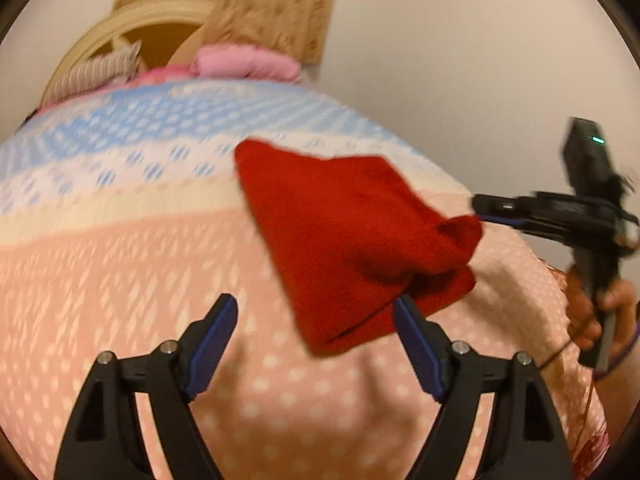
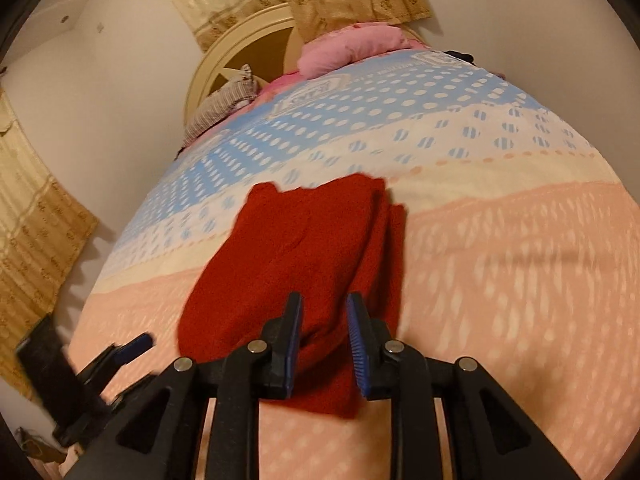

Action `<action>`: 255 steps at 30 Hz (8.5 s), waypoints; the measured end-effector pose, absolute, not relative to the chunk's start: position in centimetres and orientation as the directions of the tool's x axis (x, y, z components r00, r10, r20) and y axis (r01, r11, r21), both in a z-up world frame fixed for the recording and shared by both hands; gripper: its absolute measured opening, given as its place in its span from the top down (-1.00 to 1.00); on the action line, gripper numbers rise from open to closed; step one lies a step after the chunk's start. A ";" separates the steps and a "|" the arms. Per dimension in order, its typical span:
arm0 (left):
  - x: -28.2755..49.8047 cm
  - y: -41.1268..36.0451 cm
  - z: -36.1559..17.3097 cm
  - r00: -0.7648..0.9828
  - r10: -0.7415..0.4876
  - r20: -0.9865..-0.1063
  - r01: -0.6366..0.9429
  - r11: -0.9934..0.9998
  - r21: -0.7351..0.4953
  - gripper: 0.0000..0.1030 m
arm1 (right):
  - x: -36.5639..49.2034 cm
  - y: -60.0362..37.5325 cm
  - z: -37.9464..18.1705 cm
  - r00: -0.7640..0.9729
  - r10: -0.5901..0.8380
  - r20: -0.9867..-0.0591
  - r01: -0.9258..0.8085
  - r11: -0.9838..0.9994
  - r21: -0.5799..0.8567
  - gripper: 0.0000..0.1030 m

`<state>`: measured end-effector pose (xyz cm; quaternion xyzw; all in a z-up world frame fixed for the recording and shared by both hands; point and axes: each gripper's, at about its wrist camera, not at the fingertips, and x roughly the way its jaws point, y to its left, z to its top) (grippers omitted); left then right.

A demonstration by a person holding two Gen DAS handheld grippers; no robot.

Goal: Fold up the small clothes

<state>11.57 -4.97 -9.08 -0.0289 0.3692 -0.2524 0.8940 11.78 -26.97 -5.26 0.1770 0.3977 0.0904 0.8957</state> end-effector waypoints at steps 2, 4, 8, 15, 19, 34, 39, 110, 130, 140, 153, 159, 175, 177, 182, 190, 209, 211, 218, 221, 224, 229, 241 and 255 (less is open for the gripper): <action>12.2 -5.3 -9.9 0.594 -0.462 -0.658 0.418 0.877 -0.239 -0.60 | 10.9 -25.7 -5.1 0.676 0.296 -0.675 -0.040 0.929 0.368 0.34; 11.8 -6.0 -10.5 0.596 -0.443 -0.670 0.416 0.884 -0.215 -0.60 | 10.2 -24.1 -4.9 0.678 0.292 -0.674 -0.077 0.941 0.330 0.13; 12.1 -7.5 -11.2 0.606 -0.387 -0.695 0.397 0.904 -0.158 -0.60 | 10.3 -22.3 -5.1 0.663 0.258 -0.703 -0.111 0.962 0.248 0.03; 13.0 -8.0 -11.9 0.600 -0.377 -0.706 0.377 0.911 -0.166 -0.60 | 10.7 -21.5 -7.3 0.630 0.204 -0.750 -0.114 0.979 0.170 0.51; 12.9 -8.7 -11.9 0.565 -0.430 -0.704 0.446 0.877 -0.178 0.36 | 10.5 -21.5 -8.7 0.594 0.163 -0.788 -0.085 0.987 0.140 0.81; 11.8 -6.9 -12.6 0.519 -0.465 -0.717 0.502 0.845 -0.185 0.47 | 7.4 -25.2 -11.9 0.597 0.180 -0.782 0.082 0.956 0.283 0.84; 11.4 -6.5 -12.4 0.524 -0.443 -0.727 0.483 0.858 -0.174 0.05 | 7.6 -25.2 -11.8 0.606 0.177 -0.775 0.087 0.954 0.286 0.84; 26.9 -8.7 -9.5 0.588 -0.402 -0.702 0.235 0.915 -0.328 -0.85 | 18.3 -29.8 -7.9 0.695 0.158 -0.702 0.131 0.931 0.340 -0.18; 28.0 -11.7 -13.5 0.562 -0.362 -0.744 0.290 0.928 -0.232 -0.86 | 26.5 -27.4 -13.7 0.610 0.263 -0.747 -0.037 0.952 0.305 -0.58; 27.0 -12.7 -12.5 0.598 -0.419 -0.683 0.379 0.899 -0.220 0.33 | 26.2 -23.7 -12.6 0.634 0.172 -0.754 -0.099 0.985 0.141 0.35; 21.1 -10.2 -6.8 0.669 -0.433 -0.604 0.408 0.893 -0.188 0.44 | 18.1 -18.7 -4.4 0.766 0.002 -0.643 -0.046 0.998 -0.051 0.38; 18.0 -7.6 -4.3 0.698 -0.443 -0.562 0.407 0.892 -0.199 0.47 | 13.6 -16.5 -0.9 0.821 0.030 -0.569 -0.034 0.999 0.004 0.38; 13.4 -4.2 -1.7 0.729 -0.445 -0.520 0.401 0.894 -0.201 0.51 | 6.4 -13.0 2.7 0.884 0.034 -0.466 -0.015 0.999 0.045 0.38; 12.8 -3.8 -1.3 0.733 -0.452 -0.509 0.405 0.891 -0.207 0.51 | 5.8 -12.7 3.0 0.889 0.033 -0.457 -0.016 0.999 0.043 0.38; 11.6 -3.0 -0.5 0.731 -0.469 -0.496 0.417 0.882 -0.219 0.52 | 3.6 -12.0 4.2 0.905 0.036 -0.424 -0.025 0.999 0.031 0.39; 8.0 -4.1 2.4 0.722 -0.521 -0.455 0.496 0.849 -0.185 0.53 | -1.2 -11.9 6.8 0.926 0.034 -0.376 -0.029 0.999 0.018 0.39; 9.2 -23.2 -3.9 0.583 -0.539 -0.608 0.640 0.765 -0.064 0.56 | -5.2 -29.0 0.1 0.832 -0.199 -0.517 0.281 0.956 0.085 0.40; 9.4 -24.3 -4.2 0.582 -0.532 -0.615 0.638 0.767 -0.061 0.56 | -4.8 -30.2 -0.3 0.822 -0.219 -0.525 0.300 0.951 0.074 0.40; 10.6 -27.0 -5.3 0.612 -0.487 -0.623 0.588 0.807 -0.053 0.56 | -2.6 -33.9 -1.8 0.796 -0.299 -0.526 0.328 0.944 -0.040 0.40; 11.5 -28.2 -6.7 0.623 -0.441 -0.646 0.552 0.833 -0.037 0.56 | -0.1 -35.3 -3.0 0.776 -0.317 -0.546 0.310 0.945 -0.108 0.40; 12.7 -29.2 -8.4 0.624 -0.394 -0.674 0.522 0.853 -0.015 0.56 | 1.7 -37.1 -5.0 0.745 -0.308 -0.592 0.303 0.947 -0.111 0.41; 14.0 -29.6 -10.8 0.597 -0.328 -0.732 0.472 0.882 -0.010 0.56 | 4.1 -38.0 -7.8 0.695 -0.314 -0.646 0.287 0.946 -0.152 0.41; 14.3 -30.4 -12.0 0.587 -0.280 -0.760 0.433 0.901 0.003 0.55 | 6.4 -41.0 -10.0 0.659 -0.233 -0.715 0.276 0.960 -0.058 0.40; 15.9 -31.5 -12.9 0.581 -0.206 -0.787 0.403 0.913 0.058 0.33 | 8.1 -42.6 -11.0 0.639 -0.199 -0.743 0.302 0.953 0.005 0.37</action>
